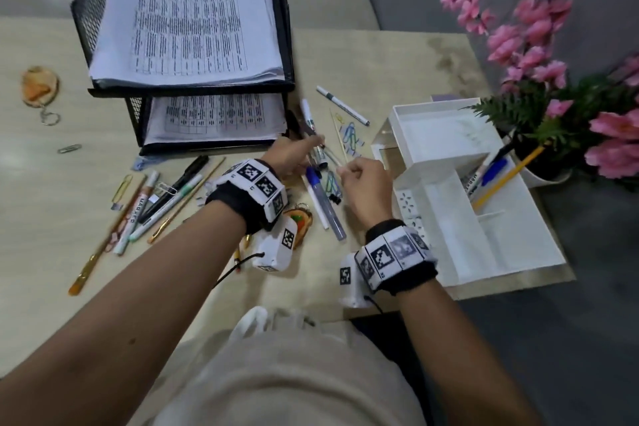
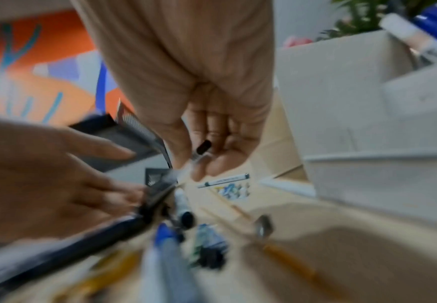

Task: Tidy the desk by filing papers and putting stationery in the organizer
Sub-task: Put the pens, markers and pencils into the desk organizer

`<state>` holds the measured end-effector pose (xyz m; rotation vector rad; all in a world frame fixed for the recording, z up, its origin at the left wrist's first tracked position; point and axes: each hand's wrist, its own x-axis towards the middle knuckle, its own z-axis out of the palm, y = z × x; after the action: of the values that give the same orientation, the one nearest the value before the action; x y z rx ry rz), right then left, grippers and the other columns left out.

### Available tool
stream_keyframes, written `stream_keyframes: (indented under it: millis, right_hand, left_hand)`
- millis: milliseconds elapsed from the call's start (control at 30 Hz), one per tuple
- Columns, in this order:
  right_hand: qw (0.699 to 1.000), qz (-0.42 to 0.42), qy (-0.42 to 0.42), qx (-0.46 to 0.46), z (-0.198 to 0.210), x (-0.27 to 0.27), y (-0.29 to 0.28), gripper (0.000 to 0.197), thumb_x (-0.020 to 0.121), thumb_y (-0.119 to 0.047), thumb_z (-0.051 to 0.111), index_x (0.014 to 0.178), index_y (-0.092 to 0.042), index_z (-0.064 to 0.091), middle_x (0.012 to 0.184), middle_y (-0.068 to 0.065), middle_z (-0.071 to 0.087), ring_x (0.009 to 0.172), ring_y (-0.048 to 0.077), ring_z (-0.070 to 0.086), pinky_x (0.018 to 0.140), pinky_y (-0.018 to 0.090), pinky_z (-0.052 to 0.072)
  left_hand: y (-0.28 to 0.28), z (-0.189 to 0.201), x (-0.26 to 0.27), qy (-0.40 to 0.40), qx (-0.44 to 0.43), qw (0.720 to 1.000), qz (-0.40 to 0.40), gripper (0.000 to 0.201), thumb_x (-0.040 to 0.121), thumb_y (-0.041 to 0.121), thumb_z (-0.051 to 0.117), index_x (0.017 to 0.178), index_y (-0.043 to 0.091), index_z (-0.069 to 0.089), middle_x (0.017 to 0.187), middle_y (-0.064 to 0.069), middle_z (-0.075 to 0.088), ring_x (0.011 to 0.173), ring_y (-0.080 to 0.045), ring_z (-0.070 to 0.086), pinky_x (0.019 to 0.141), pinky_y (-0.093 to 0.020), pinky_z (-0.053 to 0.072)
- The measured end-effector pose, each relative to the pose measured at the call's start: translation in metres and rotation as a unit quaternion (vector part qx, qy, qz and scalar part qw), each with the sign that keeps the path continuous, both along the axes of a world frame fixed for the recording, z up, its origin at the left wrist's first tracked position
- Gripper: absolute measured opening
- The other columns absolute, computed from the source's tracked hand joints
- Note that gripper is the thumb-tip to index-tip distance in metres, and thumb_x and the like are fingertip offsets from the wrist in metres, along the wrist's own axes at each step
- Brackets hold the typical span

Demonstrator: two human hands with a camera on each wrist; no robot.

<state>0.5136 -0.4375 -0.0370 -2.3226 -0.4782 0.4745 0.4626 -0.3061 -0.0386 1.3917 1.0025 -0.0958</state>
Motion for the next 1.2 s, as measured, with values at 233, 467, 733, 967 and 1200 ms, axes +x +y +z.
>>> stream_keyframes:
  millis: [233,467,733,967,1200]
  right_hand:
    - [0.997,0.057,0.046,0.017,0.000,0.007,0.023,0.018,0.090,-0.011,0.057,0.087,-0.001,0.072,0.096,0.016,0.072,0.090,0.023,0.063,0.086,0.032,0.050]
    - [0.982,0.117,-0.028,-0.145,-0.024,0.028,0.073,0.034,0.086,-0.006,0.051,0.056,-0.009,0.034,0.091,0.024,0.060,0.086,0.034,0.059,0.064,0.030,0.038]
    - [0.989,0.106,0.103,-0.027,0.000,0.008,0.031,0.021,0.088,-0.015,0.057,0.068,-0.015,0.052,0.069,-0.003,0.055,0.066,0.015,0.055,0.066,0.032,0.050]
    - [0.972,0.162,0.166,0.030,0.016,0.014,0.028,0.021,0.091,-0.021,0.058,0.071,-0.015,0.064,0.068,-0.001,0.059,0.057,0.009,0.051,0.055,0.019,0.042]
    - [0.982,0.079,-0.071,-0.158,-0.008,0.093,0.104,0.030,0.090,-0.008,0.048,0.115,0.006,0.058,0.126,0.024,0.054,0.117,0.038,0.051,0.092,0.037,0.044]
  left_hand:
    - [0.011,-0.003,-0.004,-0.035,-0.019,0.987,0.156,0.029,0.094,0.015,0.040,0.065,0.013,0.043,0.057,-0.003,0.048,0.030,-0.008,0.046,0.038,-0.016,0.034]
    - [0.038,-0.008,-0.037,-0.042,-0.026,0.988,0.145,0.027,0.099,0.020,0.039,0.077,0.008,0.050,0.058,-0.002,0.045,0.023,-0.002,0.037,0.026,-0.012,0.027]
    - [0.028,0.002,-0.022,-0.109,-0.174,0.967,0.151,0.036,0.101,0.035,0.030,0.087,0.007,0.047,0.071,-0.008,0.055,0.063,-0.019,0.054,0.057,-0.027,0.051]
    - [0.019,0.008,-0.001,-0.194,-0.208,0.933,0.220,0.033,0.101,0.033,0.033,0.084,0.007,0.045,0.053,-0.002,0.056,0.040,-0.008,0.058,0.048,-0.020,0.053]
    - [0.044,-0.013,-0.028,-0.139,-0.094,0.965,0.202,0.018,0.090,0.024,0.059,0.098,0.010,0.052,0.059,0.003,0.040,0.031,-0.001,0.038,0.030,-0.013,0.032]
